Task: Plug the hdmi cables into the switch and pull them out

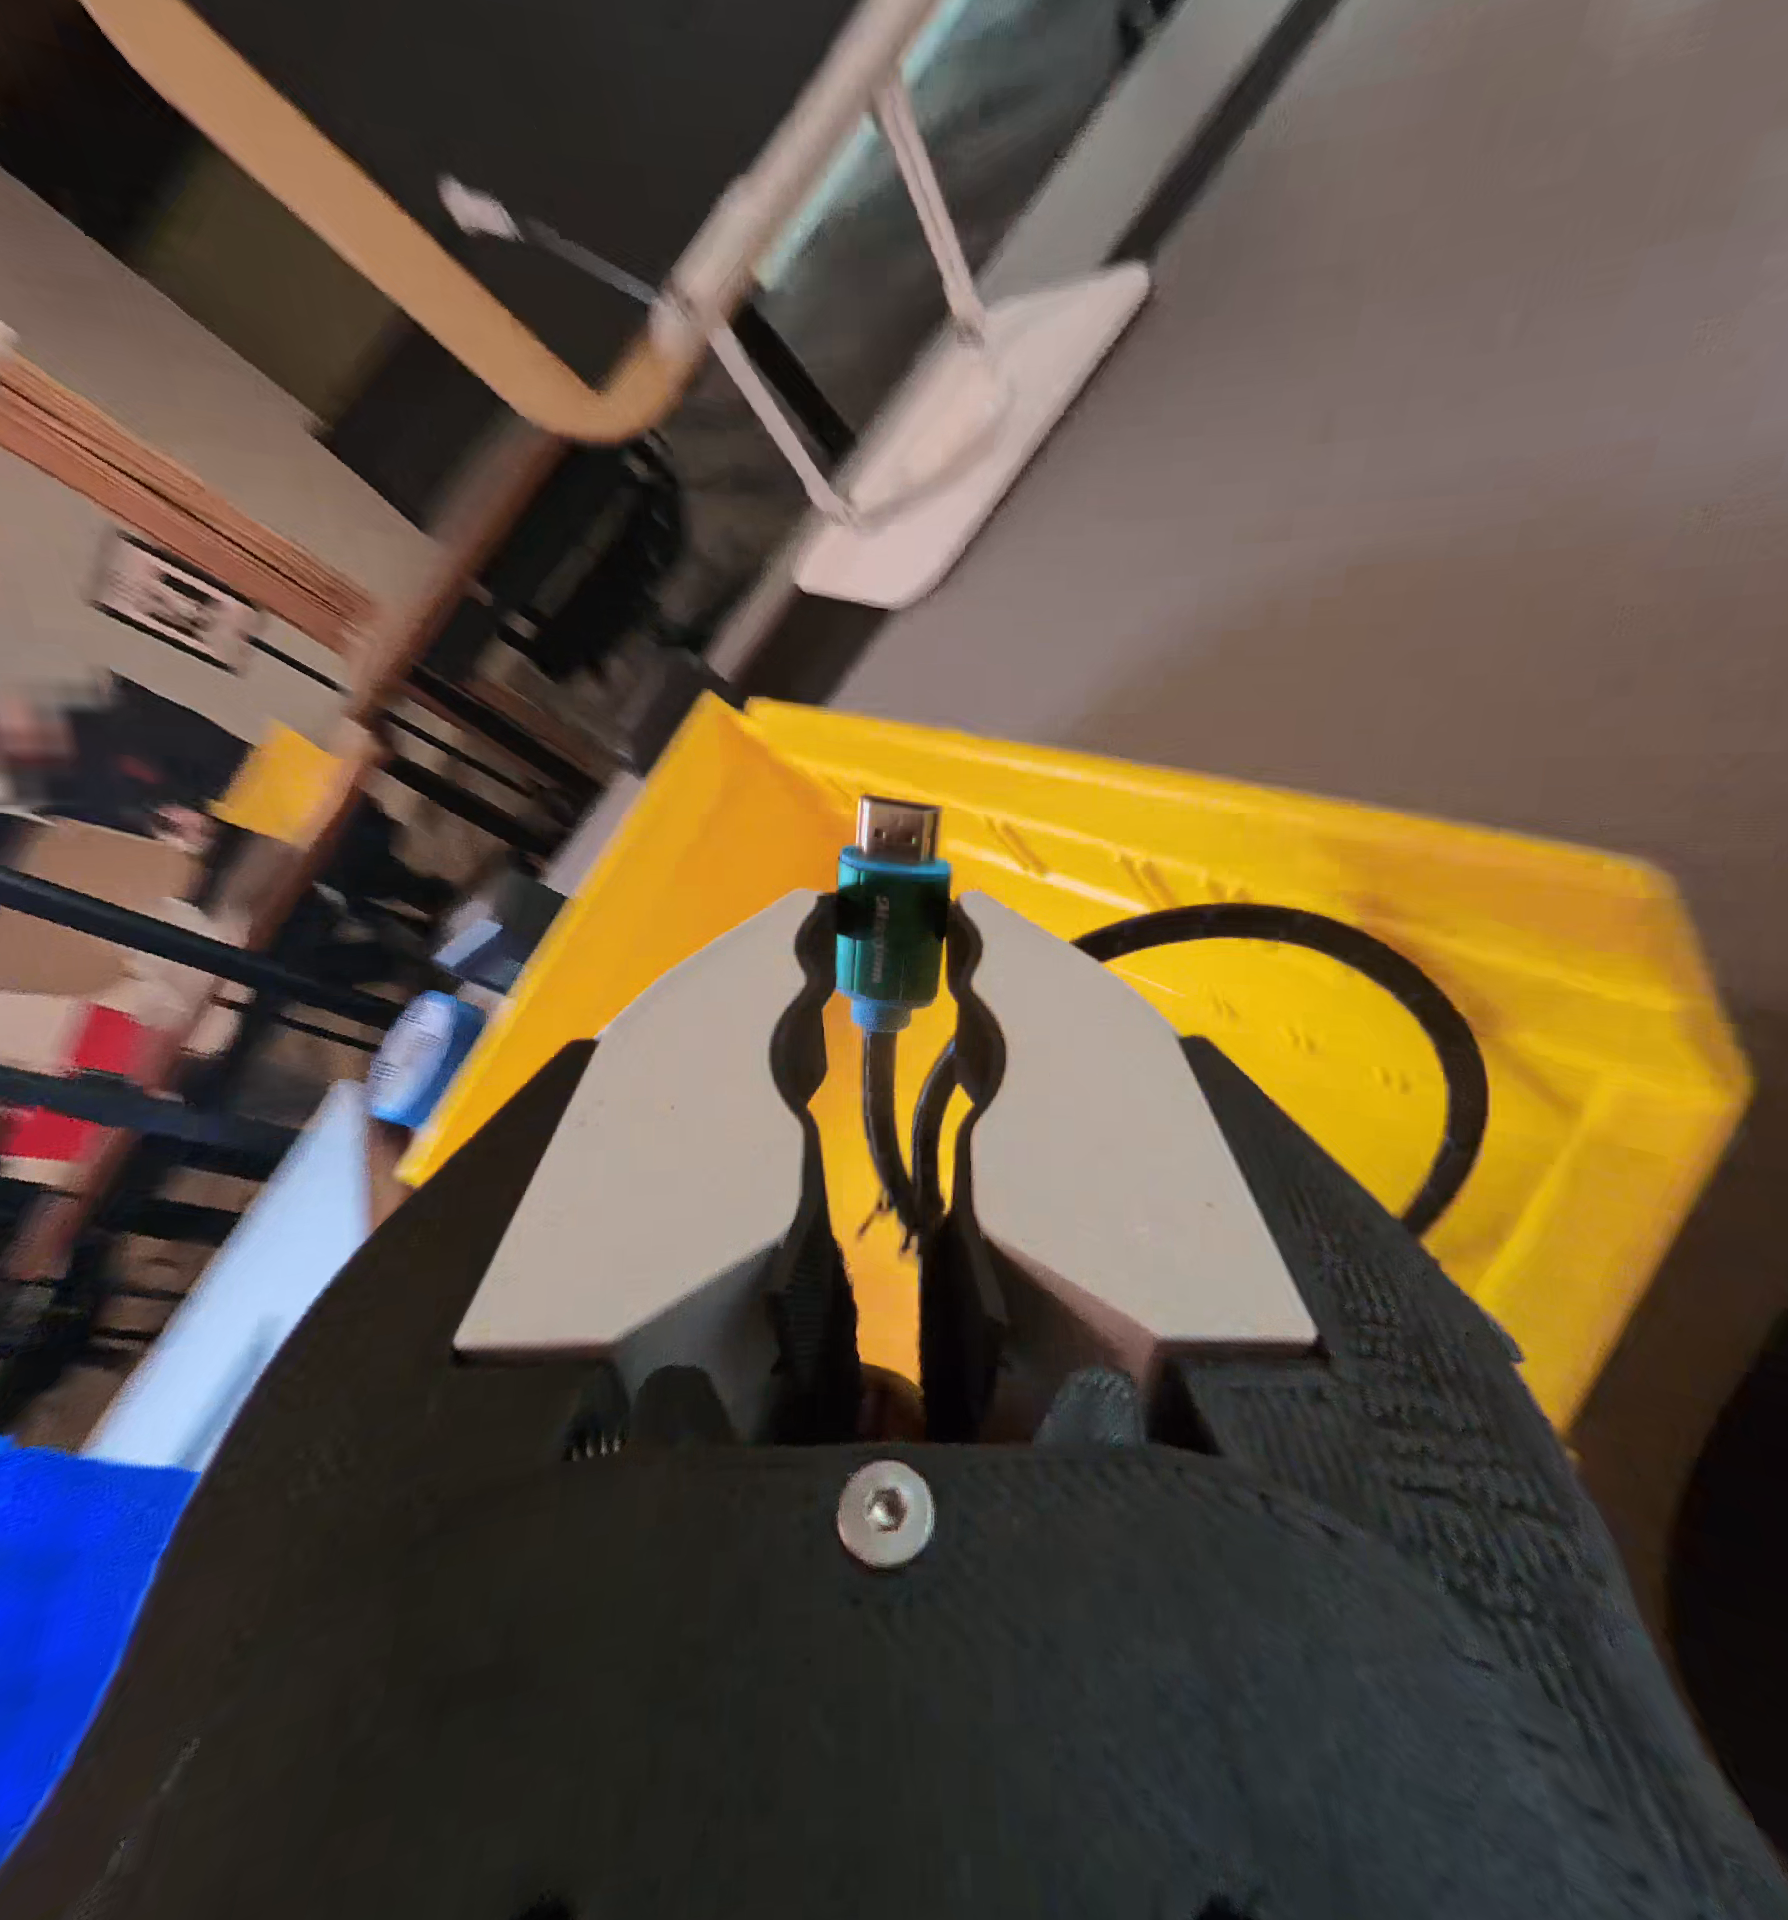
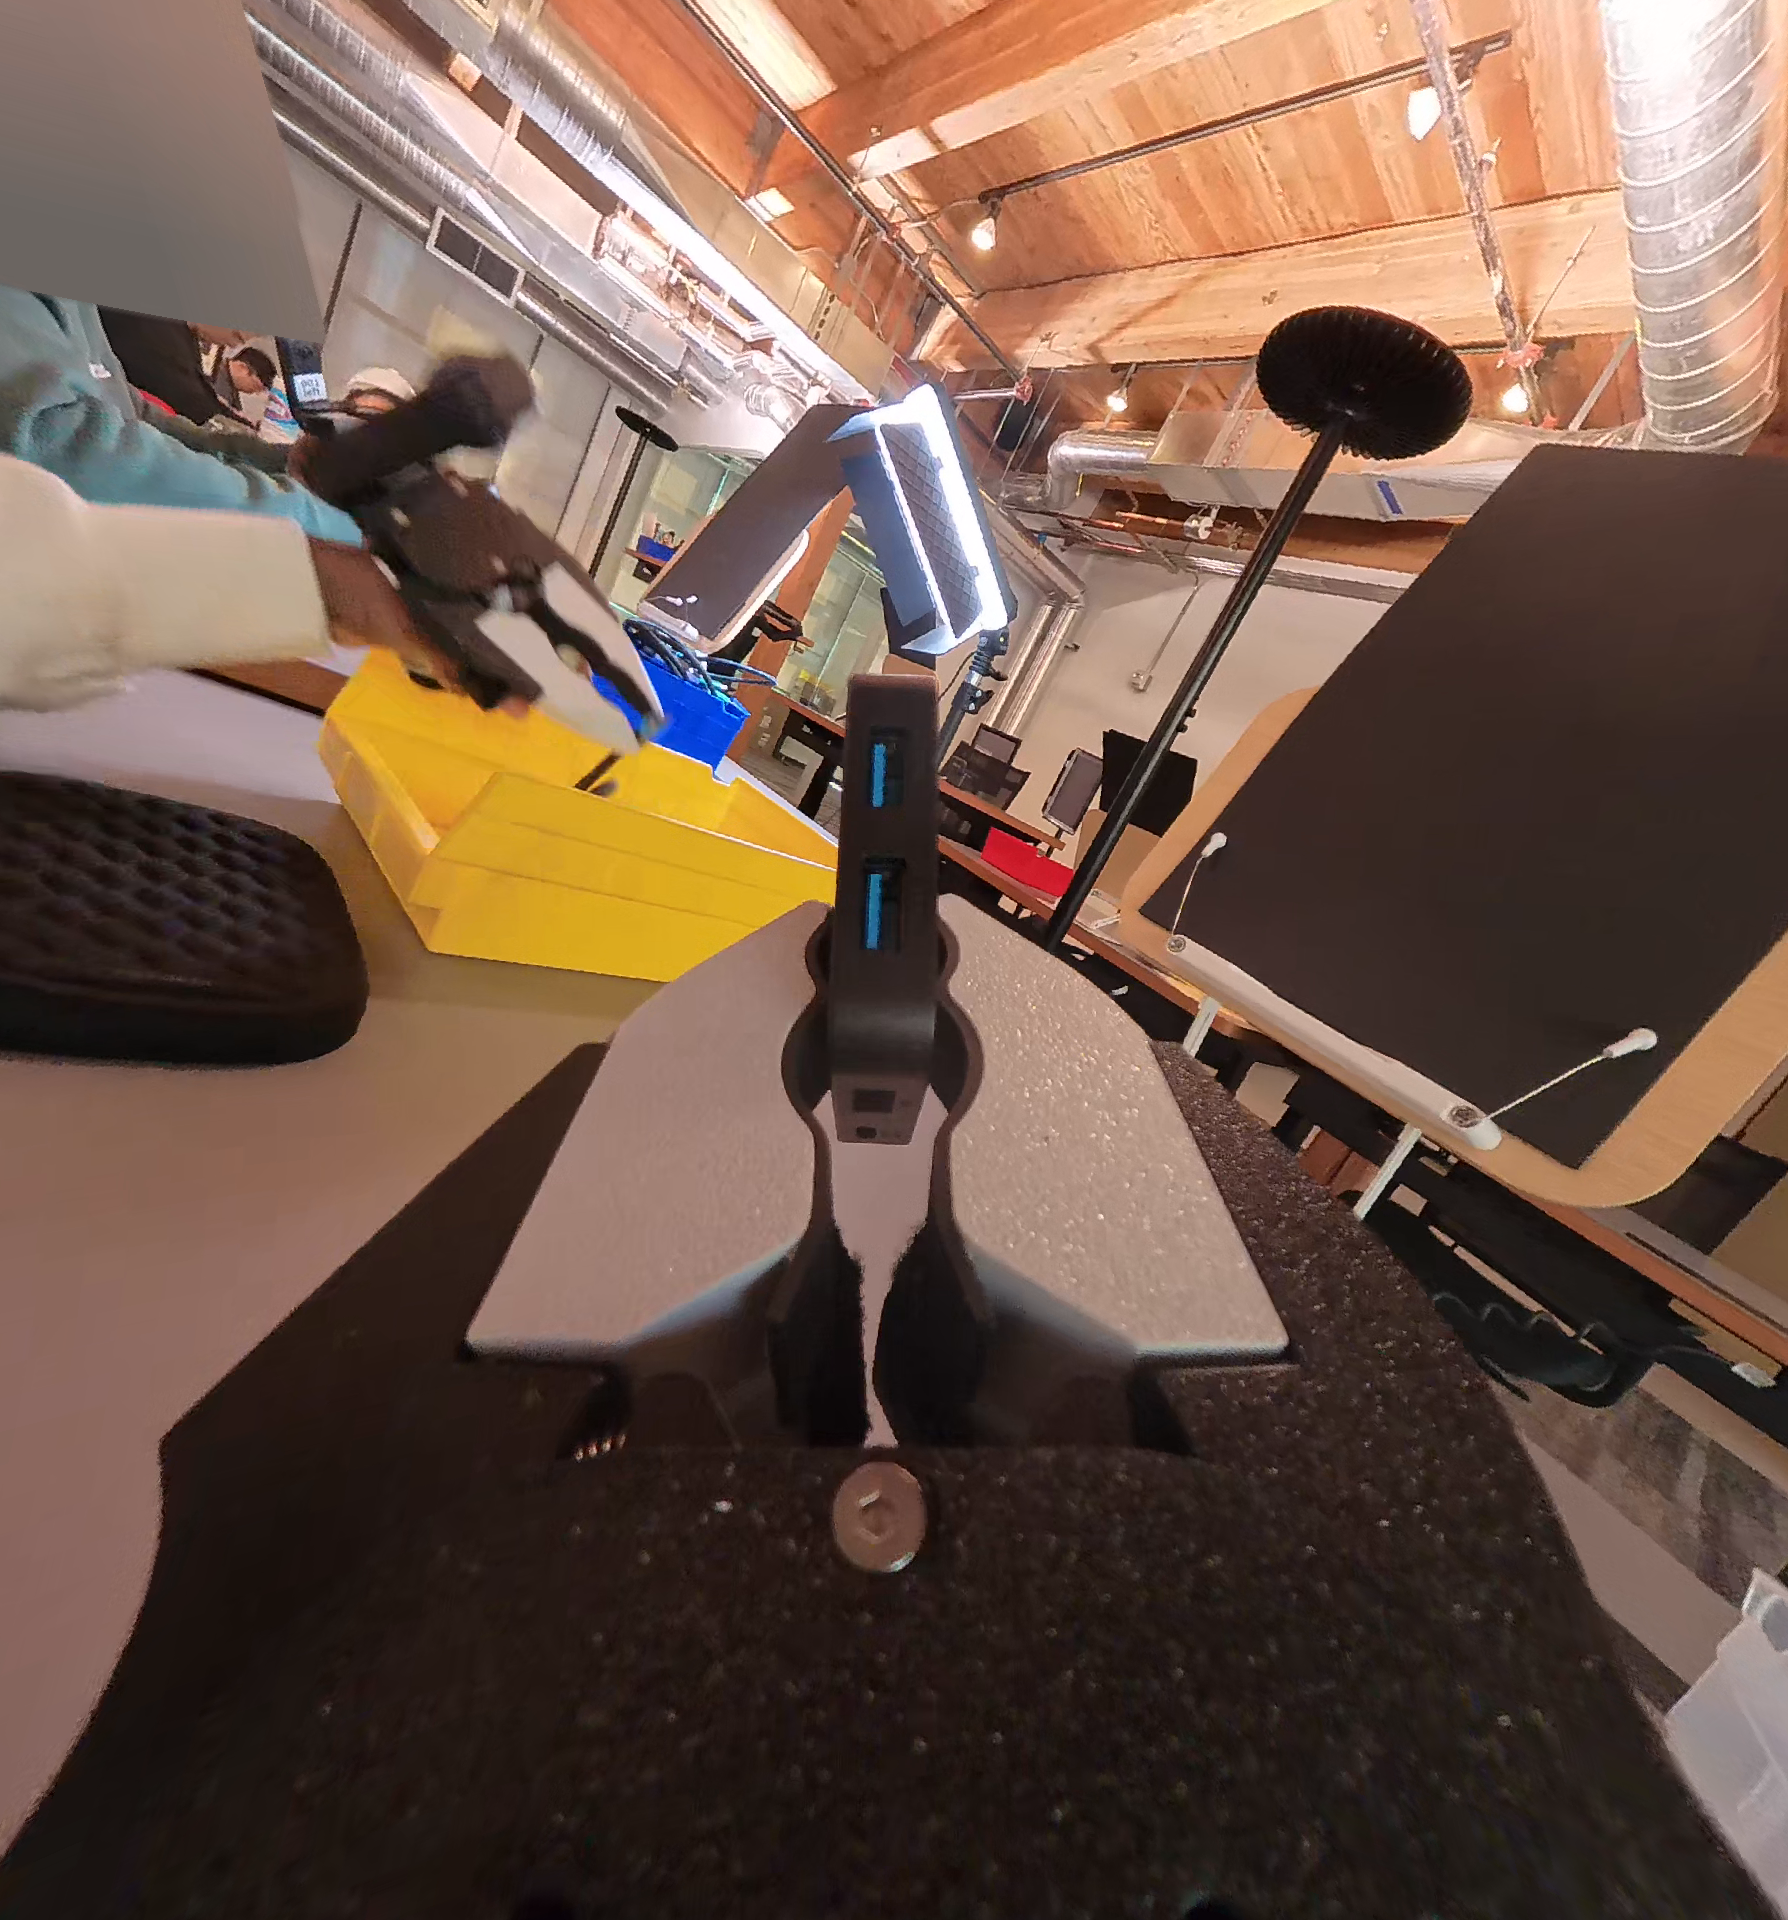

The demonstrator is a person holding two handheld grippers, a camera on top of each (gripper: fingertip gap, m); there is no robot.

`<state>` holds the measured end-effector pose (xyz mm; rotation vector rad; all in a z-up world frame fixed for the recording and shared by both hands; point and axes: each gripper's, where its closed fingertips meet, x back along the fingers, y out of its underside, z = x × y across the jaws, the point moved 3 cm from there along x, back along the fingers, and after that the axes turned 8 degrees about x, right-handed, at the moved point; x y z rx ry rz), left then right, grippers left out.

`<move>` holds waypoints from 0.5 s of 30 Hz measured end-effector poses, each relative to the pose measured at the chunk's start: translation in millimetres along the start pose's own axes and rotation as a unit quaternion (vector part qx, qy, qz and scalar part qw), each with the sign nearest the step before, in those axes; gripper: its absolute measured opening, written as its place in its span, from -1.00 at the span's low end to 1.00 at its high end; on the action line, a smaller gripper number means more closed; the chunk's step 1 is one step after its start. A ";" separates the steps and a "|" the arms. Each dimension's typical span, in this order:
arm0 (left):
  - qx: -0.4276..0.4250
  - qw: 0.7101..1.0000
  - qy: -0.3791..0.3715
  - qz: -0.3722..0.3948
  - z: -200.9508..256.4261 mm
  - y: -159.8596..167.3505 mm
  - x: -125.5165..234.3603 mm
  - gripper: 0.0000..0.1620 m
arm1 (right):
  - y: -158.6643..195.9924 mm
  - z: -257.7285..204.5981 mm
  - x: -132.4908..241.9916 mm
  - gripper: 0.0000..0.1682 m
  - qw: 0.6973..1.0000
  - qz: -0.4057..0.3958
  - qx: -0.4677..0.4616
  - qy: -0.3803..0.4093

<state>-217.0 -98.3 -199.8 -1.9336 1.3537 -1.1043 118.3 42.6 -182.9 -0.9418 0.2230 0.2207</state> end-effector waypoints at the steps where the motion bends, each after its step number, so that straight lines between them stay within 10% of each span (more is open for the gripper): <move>1: -0.028 0.999 -0.023 0.012 2.0 -12.9 13.9 -0.76 | -0.2 -0.6 -0.2 -0.84 1.000 -0.001 0.006 0.000; 8: -0.162 0.977 -0.112 0.086 29.5 -102.3 93.3 -0.76 | 2.5 -8.1 -3.0 -0.84 0.998 -0.021 0.054 -0.009; 15: -0.176 0.977 0.120 0.012 129.5 -104.6 82.5 -0.75 | -3.2 -12.1 -2.4 -0.84 0.997 -0.006 0.070 -0.016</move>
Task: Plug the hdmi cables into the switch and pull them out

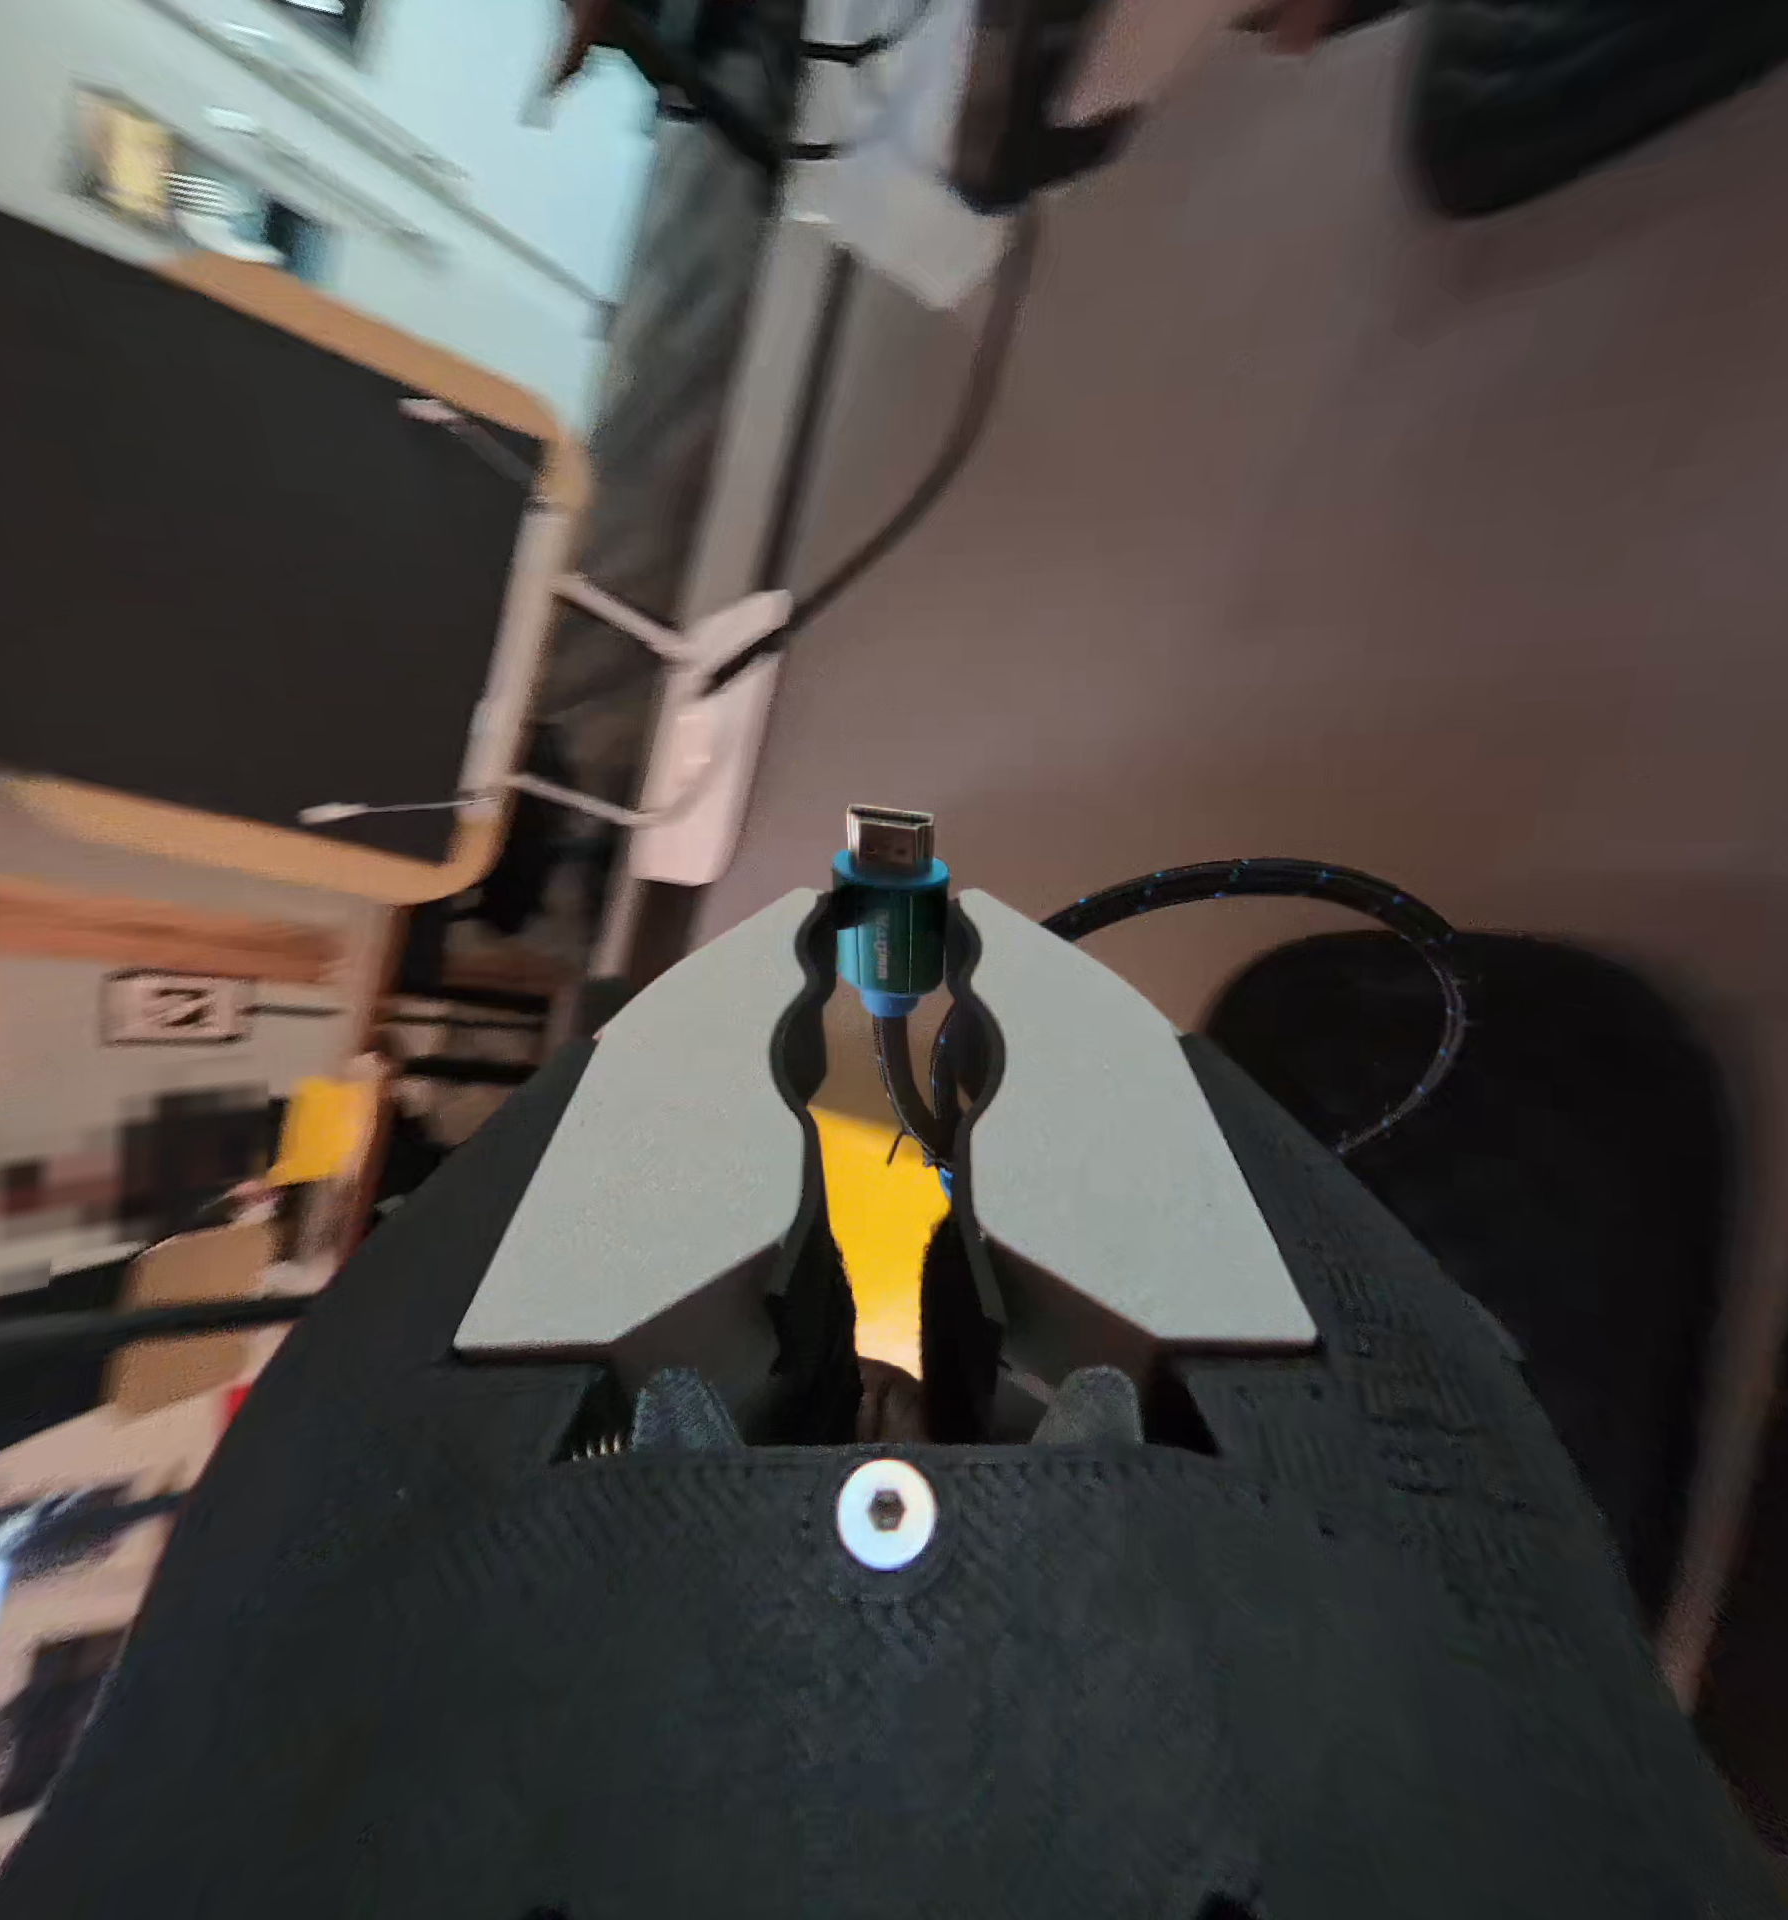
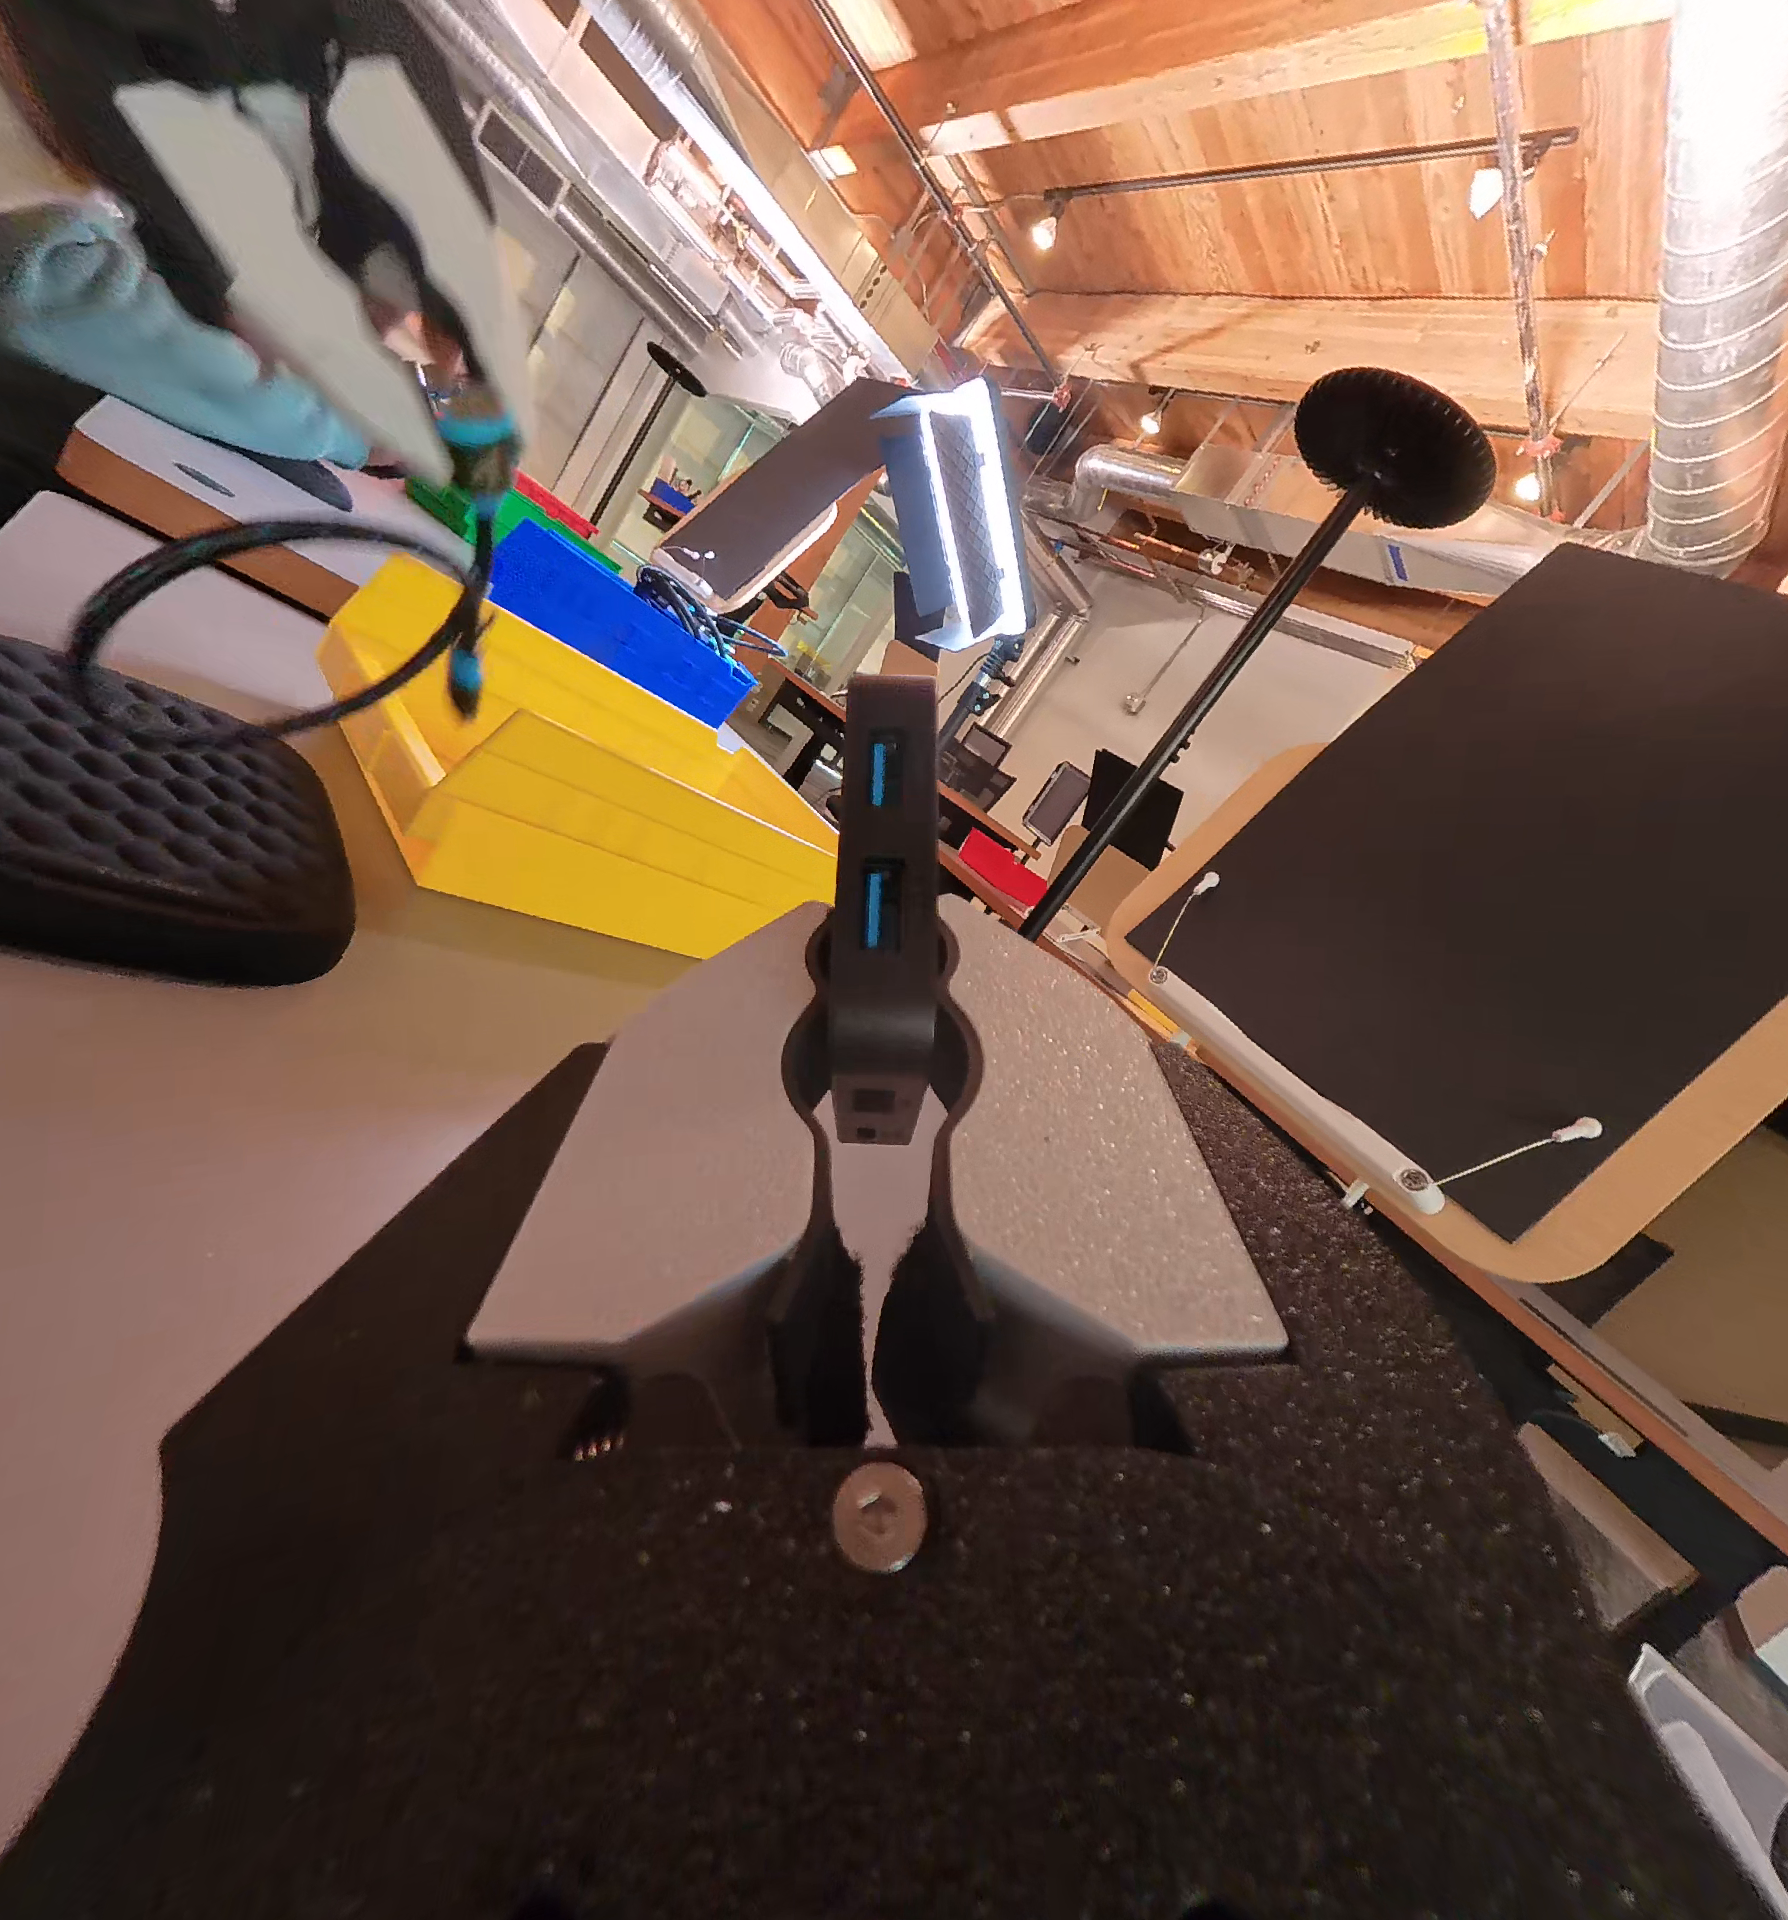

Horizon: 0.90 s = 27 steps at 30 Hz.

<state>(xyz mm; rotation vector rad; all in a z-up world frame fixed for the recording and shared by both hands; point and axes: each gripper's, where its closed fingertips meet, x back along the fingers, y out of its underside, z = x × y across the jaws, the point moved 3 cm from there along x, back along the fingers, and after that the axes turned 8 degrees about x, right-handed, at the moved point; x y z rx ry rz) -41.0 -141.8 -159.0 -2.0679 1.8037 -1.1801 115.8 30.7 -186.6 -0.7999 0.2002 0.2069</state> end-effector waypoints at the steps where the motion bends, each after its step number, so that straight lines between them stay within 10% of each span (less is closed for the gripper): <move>1: 0.002 0.999 0.043 -0.008 16.7 2.9 -13.2 -0.75 | -0.8 -0.2 0.2 -0.84 1.000 0.002 0.003 0.000; 11: 0.082 0.968 0.233 -0.033 95.8 44.2 -115.7 -0.77 | -8.4 -5.9 0.5 -0.84 0.999 0.017 0.048 -0.005; 27: -0.243 0.967 0.002 -0.072 86.6 49.0 -120.0 -0.57 | -5.2 -14.0 -1.9 -0.84 0.997 -0.004 0.082 -0.015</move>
